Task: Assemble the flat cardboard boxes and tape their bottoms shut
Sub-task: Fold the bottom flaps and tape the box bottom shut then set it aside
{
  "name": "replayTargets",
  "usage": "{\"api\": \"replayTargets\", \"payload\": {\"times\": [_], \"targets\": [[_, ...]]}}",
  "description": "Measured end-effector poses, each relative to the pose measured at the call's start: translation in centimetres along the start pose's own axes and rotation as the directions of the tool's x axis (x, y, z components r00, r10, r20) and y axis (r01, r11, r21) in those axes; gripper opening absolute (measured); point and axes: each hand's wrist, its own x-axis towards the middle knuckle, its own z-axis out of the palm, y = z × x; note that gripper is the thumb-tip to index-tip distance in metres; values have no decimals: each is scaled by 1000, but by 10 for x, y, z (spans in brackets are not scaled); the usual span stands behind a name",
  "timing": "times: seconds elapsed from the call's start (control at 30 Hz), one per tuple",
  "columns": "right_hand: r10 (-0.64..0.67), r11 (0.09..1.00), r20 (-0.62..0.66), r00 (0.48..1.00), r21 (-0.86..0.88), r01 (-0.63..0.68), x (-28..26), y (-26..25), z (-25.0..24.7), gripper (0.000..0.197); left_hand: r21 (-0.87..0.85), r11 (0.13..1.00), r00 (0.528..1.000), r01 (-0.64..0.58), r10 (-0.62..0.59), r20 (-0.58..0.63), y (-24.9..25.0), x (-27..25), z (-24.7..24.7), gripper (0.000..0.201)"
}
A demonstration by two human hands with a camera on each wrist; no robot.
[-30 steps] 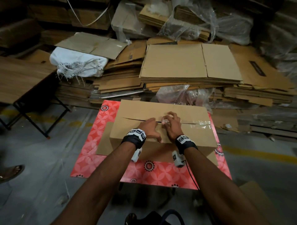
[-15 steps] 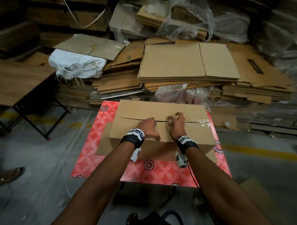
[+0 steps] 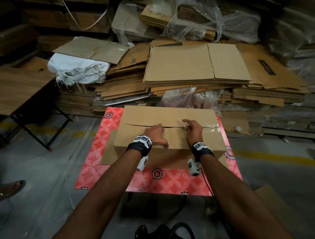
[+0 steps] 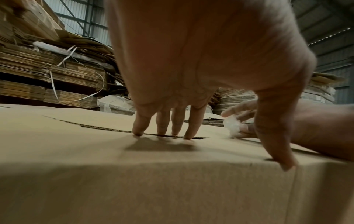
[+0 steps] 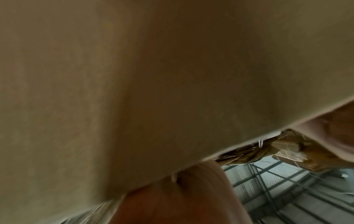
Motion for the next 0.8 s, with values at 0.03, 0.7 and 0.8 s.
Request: {"api": "replayTargets", "payload": {"times": [0.03, 0.7, 0.8], "targets": [[-33, 999, 27, 999, -42, 34, 0, -1, -1, 48, 2, 1000, 1000, 3, -3, -1, 1, 0, 0, 97], [98, 897, -35, 995, -430, -103, -10, -8, -8, 18, 47, 999, 999, 3, -5, 43, 7, 3, -2, 91], [116, 945, -35, 993, -305, -121, -5, -5, -10, 19, 95, 995, 999, -3, -1, 51, 14, 5, -1, 69]]}}
